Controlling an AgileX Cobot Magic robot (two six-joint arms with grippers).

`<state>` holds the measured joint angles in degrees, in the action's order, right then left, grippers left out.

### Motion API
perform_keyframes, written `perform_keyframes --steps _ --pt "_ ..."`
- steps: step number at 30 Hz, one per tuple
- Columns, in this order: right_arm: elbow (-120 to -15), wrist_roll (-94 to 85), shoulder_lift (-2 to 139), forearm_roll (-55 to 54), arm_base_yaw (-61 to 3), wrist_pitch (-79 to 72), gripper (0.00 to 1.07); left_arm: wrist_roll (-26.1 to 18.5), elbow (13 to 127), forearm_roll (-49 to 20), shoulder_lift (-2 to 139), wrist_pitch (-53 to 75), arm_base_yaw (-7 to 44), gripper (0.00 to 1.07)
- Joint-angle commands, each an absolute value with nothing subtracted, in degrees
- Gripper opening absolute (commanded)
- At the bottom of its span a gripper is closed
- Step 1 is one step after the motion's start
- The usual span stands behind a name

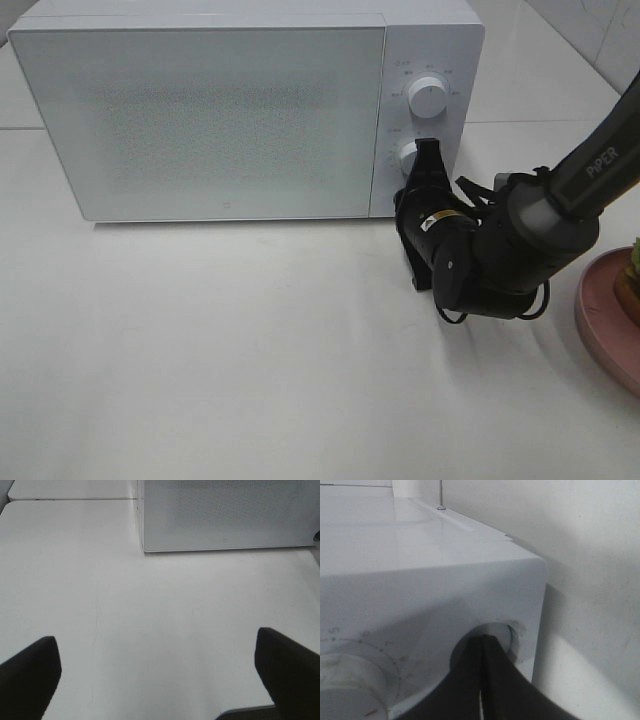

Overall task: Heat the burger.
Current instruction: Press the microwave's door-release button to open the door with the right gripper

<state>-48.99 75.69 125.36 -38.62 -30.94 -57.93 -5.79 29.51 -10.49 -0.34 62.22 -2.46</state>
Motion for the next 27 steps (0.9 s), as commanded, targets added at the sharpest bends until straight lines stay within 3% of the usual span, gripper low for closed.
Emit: perform_keyframes --steps 1,10,27 --pt "-53.29 73.57 126.22 -39.88 -29.62 -67.44 0.00 -5.73 29.45 -10.77 -1.20 61.48 -2.64 0.98" --pt "-58.38 68.30 127.08 -39.76 -28.65 -66.29 0.00 -5.73 29.45 -10.77 -1.20 61.48 -2.64 0.98" --pt "-54.95 68.47 124.85 -39.08 -28.82 -63.03 0.00 -5.73 29.45 -10.77 -1.20 61.48 -2.64 0.98"
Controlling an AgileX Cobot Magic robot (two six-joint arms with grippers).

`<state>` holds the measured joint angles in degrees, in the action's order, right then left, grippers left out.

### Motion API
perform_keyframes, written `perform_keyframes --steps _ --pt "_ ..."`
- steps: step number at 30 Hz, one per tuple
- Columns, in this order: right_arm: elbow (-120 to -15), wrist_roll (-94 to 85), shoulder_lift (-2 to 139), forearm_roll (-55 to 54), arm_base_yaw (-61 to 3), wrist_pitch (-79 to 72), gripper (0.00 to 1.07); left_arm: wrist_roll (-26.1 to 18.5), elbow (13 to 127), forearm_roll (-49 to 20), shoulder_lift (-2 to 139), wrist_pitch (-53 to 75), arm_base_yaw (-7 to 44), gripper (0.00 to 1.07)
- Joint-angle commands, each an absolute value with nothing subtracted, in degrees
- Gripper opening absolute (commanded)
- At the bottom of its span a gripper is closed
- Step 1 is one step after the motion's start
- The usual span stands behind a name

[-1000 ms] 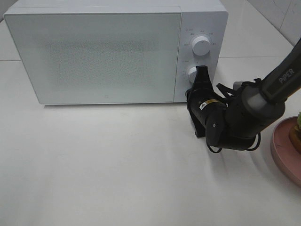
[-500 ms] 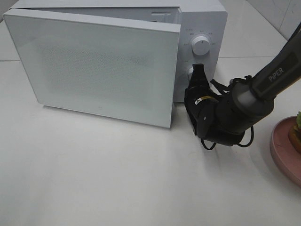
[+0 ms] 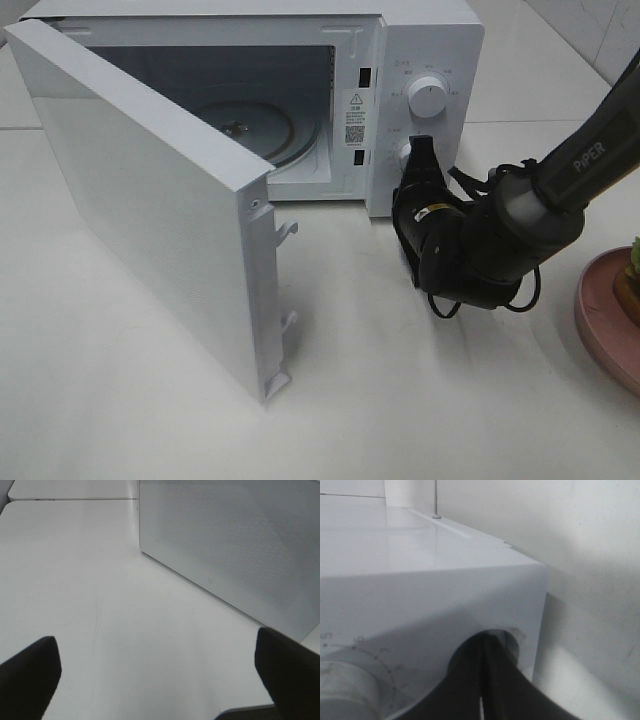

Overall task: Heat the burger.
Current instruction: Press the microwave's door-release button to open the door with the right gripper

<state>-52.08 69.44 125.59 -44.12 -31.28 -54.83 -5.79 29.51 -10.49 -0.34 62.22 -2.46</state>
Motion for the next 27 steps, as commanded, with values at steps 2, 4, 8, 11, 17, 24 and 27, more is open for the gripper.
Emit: perform_keyframes --steps 2,4,8,11,17,24,27 --pt "-53.92 68.47 124.22 -38.45 -28.82 -61.71 0.00 -5.73 29.45 -10.77 -1.20 61.48 -2.64 0.98" --pt "-53.46 68.47 123.87 -38.45 -28.88 -61.19 0.00 -5.73 29.45 -10.77 -1.20 61.48 -2.64 0.98" --pt "-50.99 68.53 122.10 -37.93 -28.88 -59.13 0.00 -5.73 29.45 -10.77 -1.20 61.48 -2.64 0.98" --pt "-49.56 68.93 121.18 -36.61 -28.88 -58.16 0.00 -5.73 29.45 -10.77 -1.20 61.48 -2.64 0.98" --pt "-48.59 69.56 120.26 -35.64 -28.88 -55.58 0.00 -5.73 29.45 -10.77 -1.20 61.48 -2.64 0.98" --pt "-46.58 71.16 117.46 -33.40 -28.88 -48.82 0.00 -5.73 29.45 -10.77 -1.20 61.48 -2.64 0.98" --pt "-45.03 71.10 115.79 -32.14 -28.88 -47.61 0.00 -5.73 29.45 -10.77 -1.20 61.48 -2.64 0.98"
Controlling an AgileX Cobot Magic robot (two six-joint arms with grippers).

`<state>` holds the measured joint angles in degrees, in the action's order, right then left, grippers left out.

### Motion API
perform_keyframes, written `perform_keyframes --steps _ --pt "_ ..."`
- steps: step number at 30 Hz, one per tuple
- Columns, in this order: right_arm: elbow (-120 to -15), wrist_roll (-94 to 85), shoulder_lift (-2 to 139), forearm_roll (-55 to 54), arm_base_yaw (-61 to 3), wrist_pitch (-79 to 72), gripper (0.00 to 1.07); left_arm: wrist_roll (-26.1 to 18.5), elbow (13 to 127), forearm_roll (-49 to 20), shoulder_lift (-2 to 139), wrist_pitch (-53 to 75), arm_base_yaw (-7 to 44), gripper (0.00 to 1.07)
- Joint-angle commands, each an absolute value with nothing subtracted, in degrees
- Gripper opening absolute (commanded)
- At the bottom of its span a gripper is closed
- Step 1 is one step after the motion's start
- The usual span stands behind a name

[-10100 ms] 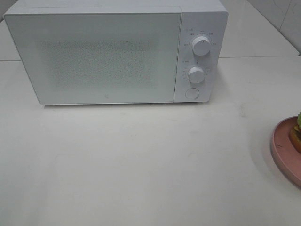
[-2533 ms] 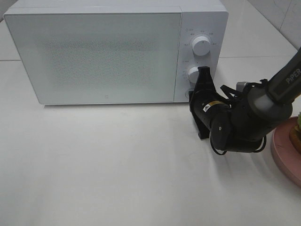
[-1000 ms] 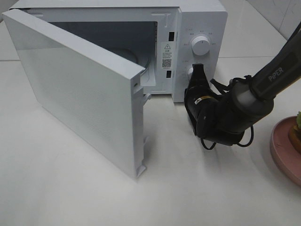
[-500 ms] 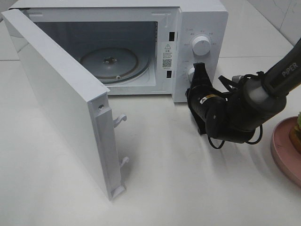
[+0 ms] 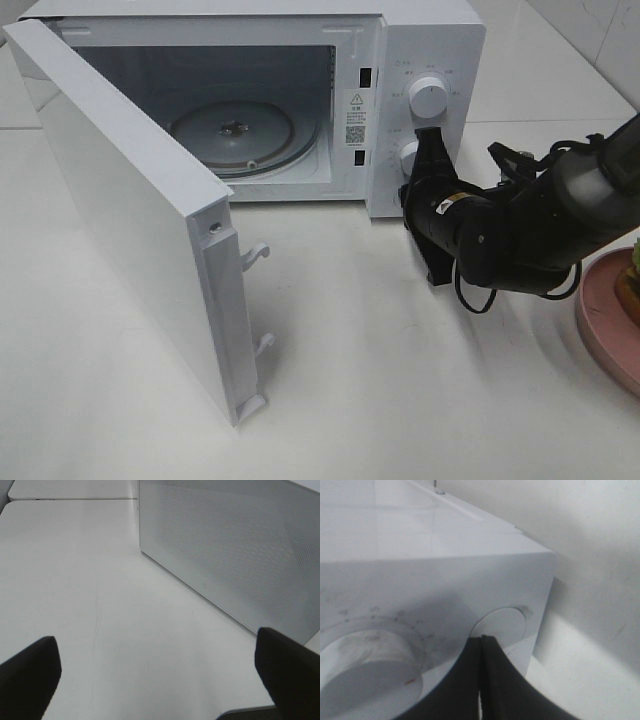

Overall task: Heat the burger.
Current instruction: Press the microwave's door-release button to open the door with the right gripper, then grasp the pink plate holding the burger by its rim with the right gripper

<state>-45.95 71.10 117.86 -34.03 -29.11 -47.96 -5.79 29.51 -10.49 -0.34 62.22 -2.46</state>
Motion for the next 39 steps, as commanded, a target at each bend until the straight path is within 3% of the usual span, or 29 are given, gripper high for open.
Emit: perform_keyframes --steps 1,12,23,39 --pt "-45.03 71.10 115.79 -32.14 -28.88 -47.61 0.00 -5.73 29.45 -10.77 -1.20 61.48 -2.64 0.98" --pt "-38.73 71.05 109.15 -28.19 -28.88 -42.17 0.00 -5.73 29.45 -10.77 -1.20 61.48 -2.64 0.98" --pt "-35.18 70.13 103.53 -15.18 -28.71 -33.23 0.00 -5.73 29.45 -10.77 -1.20 61.48 -2.64 0.98" --pt "-38.39 33.46 95.00 -12.89 -24.64 -2.92 0.02 -5.73 29.45 -10.77 -1.20 61.48 -2.64 0.98"
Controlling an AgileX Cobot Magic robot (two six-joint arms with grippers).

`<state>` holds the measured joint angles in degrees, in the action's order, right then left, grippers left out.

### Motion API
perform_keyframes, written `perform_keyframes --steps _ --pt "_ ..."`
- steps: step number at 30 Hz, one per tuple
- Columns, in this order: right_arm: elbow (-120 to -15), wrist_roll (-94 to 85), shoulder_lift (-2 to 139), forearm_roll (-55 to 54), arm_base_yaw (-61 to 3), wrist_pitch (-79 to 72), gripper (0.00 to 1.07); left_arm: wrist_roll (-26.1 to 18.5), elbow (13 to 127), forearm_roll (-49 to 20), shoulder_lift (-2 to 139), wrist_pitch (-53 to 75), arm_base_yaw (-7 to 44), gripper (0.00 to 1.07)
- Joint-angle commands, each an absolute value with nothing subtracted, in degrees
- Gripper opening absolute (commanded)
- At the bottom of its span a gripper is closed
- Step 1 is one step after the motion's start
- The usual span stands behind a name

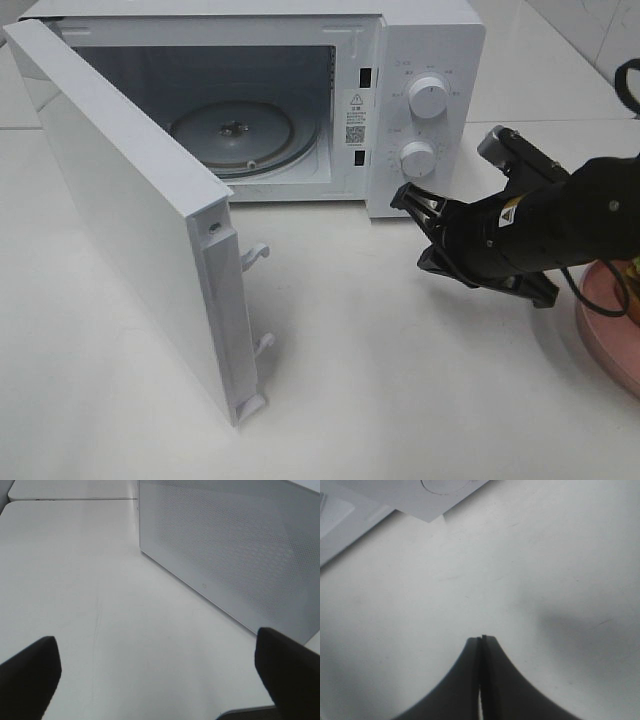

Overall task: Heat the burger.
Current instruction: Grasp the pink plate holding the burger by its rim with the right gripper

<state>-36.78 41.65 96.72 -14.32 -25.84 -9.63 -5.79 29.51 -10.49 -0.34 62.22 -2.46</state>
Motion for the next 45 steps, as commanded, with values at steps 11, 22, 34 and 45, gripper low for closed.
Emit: perform_keyframes --steps 11,22,34,45 --pt "-44.98 13.35 91.62 -3.27 -23.32 21.89 0.04 -5.73 29.45 -10.77 -1.20 61.48 -2.64 0.98" --pt "-47.44 2.92 85.66 4.58 -23.32 39.36 0.09 -5.73 29.45 -10.77 -1.20 61.48 -2.64 0.98" --pt "-46.24 0.00 80.79 6.19 -19.19 46.98 0.50 -5.73 29.45 -10.77 -1.20 61.48 -2.64 0.98" --pt "-40.34 -0.69 80.62 7.39 -12.61 44.00 0.95 -5.73 29.45 -10.77 -1.20 61.48 -2.64 0.98"
